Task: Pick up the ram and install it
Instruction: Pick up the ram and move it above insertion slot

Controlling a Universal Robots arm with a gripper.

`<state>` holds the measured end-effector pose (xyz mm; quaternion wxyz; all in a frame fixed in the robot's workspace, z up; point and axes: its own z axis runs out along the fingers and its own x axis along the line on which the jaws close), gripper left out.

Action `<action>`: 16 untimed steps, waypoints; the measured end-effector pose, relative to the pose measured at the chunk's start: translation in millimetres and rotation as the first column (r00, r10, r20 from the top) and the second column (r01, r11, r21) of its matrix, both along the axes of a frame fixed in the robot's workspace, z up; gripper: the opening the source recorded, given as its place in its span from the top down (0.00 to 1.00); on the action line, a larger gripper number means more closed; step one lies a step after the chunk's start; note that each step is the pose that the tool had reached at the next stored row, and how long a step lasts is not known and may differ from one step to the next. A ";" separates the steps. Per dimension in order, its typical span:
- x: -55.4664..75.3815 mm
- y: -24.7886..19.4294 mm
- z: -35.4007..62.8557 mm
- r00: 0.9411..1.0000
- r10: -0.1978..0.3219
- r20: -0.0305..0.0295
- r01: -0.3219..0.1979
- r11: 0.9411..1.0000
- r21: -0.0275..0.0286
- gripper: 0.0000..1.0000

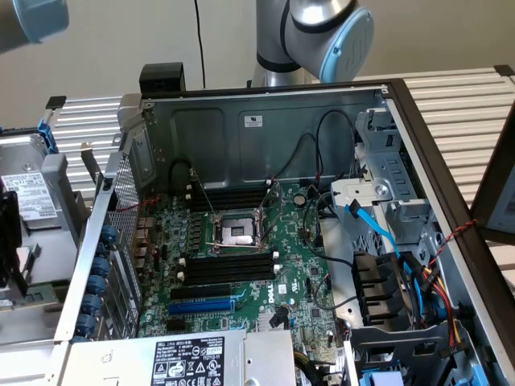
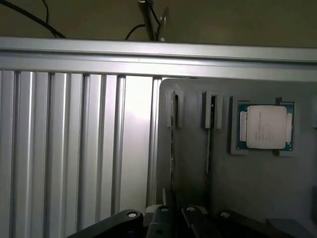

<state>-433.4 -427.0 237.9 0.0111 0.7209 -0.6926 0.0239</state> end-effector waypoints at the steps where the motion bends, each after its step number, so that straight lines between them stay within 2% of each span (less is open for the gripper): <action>1: 0.0 0.0 4.7 1.000 0.000 0.000 0.000 1.000 0.000 0.88; 16: 0.1 -1.0 72.9 1.000 -0.006 0.000 0.006 1.000 0.000 0.88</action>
